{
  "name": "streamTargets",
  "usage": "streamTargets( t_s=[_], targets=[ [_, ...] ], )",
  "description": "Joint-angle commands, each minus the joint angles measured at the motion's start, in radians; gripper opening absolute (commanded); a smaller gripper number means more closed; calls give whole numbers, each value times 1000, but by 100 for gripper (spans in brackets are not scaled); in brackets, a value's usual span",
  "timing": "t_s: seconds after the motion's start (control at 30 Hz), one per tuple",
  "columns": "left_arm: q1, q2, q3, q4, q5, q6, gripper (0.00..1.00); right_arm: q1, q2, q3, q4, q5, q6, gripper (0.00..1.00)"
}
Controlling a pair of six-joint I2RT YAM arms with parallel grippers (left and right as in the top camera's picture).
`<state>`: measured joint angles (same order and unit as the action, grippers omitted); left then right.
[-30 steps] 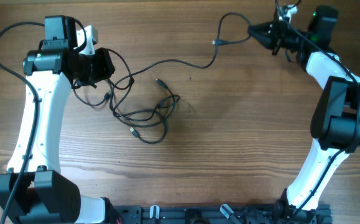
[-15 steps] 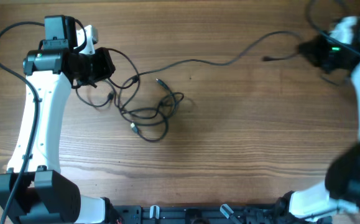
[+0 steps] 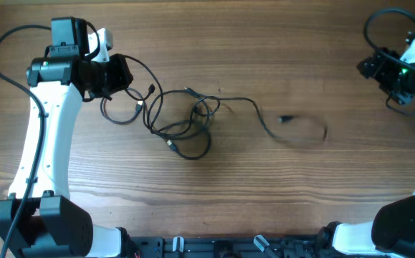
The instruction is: Untangle cables
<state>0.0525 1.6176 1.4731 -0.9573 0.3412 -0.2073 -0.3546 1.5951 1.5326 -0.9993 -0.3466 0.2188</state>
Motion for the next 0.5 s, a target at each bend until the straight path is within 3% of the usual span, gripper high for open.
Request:
streamTargets(
  t_s=[0.0, 0.23, 0.37, 0.47],
  targets=[
    [-3, 4, 13, 4, 9, -10, 4, 100, 4, 79, 13, -149, -85, 79],
    [-3, 4, 13, 3, 9, -10, 4, 477, 88, 78, 153, -281, 50, 77],
    [-3, 4, 13, 2, 9, -10, 4, 616, 194, 78, 208, -285, 113, 77],
    [-3, 4, 13, 2, 9, -10, 4, 674, 262, 78, 241, -338, 225, 70]
  ],
)
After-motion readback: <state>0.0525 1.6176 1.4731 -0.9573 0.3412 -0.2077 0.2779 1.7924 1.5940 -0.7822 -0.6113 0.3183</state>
